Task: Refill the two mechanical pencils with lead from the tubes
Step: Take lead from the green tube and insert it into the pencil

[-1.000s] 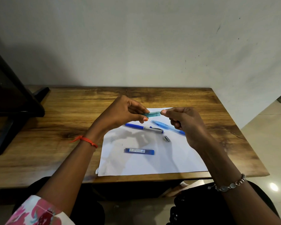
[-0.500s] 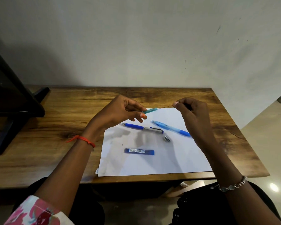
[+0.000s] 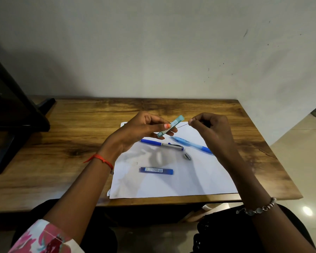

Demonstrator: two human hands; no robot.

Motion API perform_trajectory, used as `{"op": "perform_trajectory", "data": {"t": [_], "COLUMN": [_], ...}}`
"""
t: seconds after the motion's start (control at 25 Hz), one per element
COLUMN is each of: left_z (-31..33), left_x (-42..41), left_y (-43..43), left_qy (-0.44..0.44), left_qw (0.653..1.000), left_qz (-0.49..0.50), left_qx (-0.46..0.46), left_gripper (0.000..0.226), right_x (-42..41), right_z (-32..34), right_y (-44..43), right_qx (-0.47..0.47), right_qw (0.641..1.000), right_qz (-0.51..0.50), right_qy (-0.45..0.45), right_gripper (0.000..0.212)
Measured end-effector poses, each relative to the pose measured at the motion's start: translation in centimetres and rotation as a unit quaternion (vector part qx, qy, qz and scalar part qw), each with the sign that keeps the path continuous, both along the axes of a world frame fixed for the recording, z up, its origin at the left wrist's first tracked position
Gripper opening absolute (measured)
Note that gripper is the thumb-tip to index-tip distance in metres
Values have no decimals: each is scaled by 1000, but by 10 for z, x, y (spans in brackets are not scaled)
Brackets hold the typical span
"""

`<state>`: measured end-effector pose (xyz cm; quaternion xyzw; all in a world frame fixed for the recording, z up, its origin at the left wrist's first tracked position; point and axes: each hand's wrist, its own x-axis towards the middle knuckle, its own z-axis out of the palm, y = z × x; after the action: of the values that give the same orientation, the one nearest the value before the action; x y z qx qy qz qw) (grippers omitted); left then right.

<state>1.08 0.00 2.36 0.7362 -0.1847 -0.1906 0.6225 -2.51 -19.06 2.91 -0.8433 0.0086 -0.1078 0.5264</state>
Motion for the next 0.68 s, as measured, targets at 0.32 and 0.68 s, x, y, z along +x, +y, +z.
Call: {"op": "perform_trajectory", "data": {"t": [0.32, 0.68], "left_z": [1, -4], "left_x": [1, 4], "left_y": [1, 5], "left_qy": [-12, -6], "left_qw": [999, 998], "left_qz": [-14, 8], "left_qx": [33, 70], "left_gripper": [15, 14], "right_x": [0, 2], "right_z": [3, 5], "right_y": [0, -18], "right_qx": [92, 338], "right_qw": [993, 928], "right_qz": [14, 58], "right_qy": [69, 147], "right_gripper": [17, 20]}}
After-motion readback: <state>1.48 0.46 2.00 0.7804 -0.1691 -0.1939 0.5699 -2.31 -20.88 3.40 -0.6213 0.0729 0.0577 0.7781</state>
